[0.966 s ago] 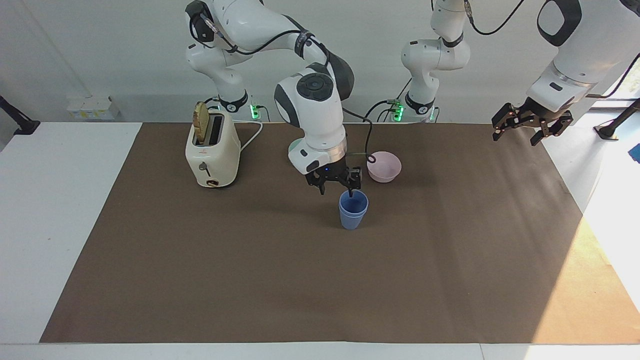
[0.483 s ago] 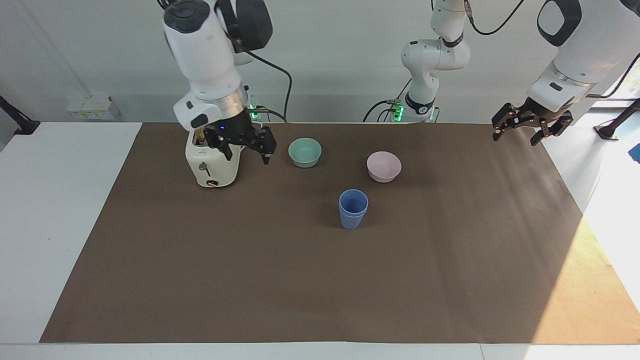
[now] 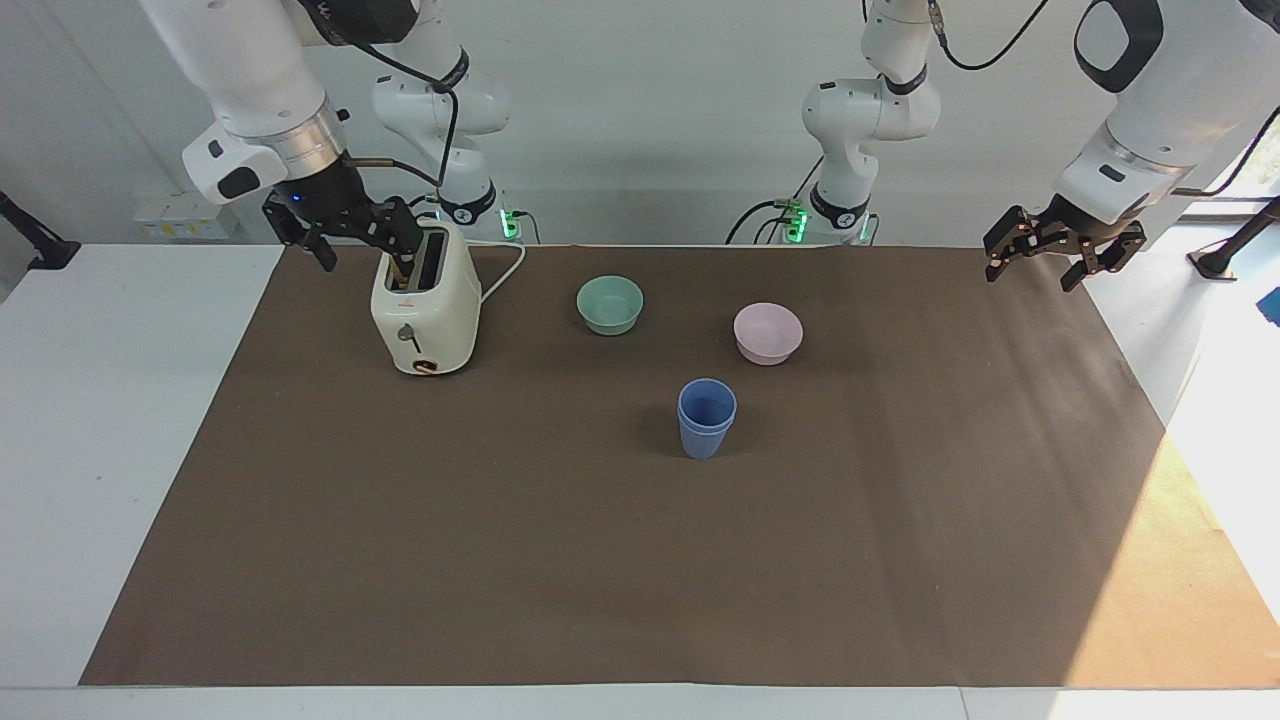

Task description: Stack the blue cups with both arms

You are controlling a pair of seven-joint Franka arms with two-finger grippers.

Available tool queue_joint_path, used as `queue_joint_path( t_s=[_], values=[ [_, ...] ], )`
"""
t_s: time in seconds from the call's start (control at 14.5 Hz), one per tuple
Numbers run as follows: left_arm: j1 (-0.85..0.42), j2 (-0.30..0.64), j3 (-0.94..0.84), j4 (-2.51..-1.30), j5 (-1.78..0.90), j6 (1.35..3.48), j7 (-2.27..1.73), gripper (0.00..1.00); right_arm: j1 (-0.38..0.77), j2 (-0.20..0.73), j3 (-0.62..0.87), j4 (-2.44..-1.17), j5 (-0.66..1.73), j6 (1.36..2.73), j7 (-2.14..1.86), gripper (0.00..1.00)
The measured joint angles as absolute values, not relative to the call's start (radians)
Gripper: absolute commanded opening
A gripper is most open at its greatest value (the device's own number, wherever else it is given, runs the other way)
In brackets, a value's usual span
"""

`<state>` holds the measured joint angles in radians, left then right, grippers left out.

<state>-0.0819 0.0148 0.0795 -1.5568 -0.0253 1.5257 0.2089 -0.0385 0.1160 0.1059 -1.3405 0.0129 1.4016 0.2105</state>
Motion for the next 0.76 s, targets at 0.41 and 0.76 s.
queue_joint_path(
  t_s=[0.41, 0.76],
  values=[
    [-0.082, 0.015, 0.08, -1.557, -0.025, 1.526, 0.209, 1.0, -0.085, 0.013, 0.105, -1.526, 0.012, 1.493, 0.164, 1.0],
    [-0.082, 0.015, 0.08, -1.557, -0.025, 1.526, 0.209, 1.0, -0.126, -0.004, 0.104, -1.572, 0.012, 1.595, 0.129, 1.0]
  ],
)
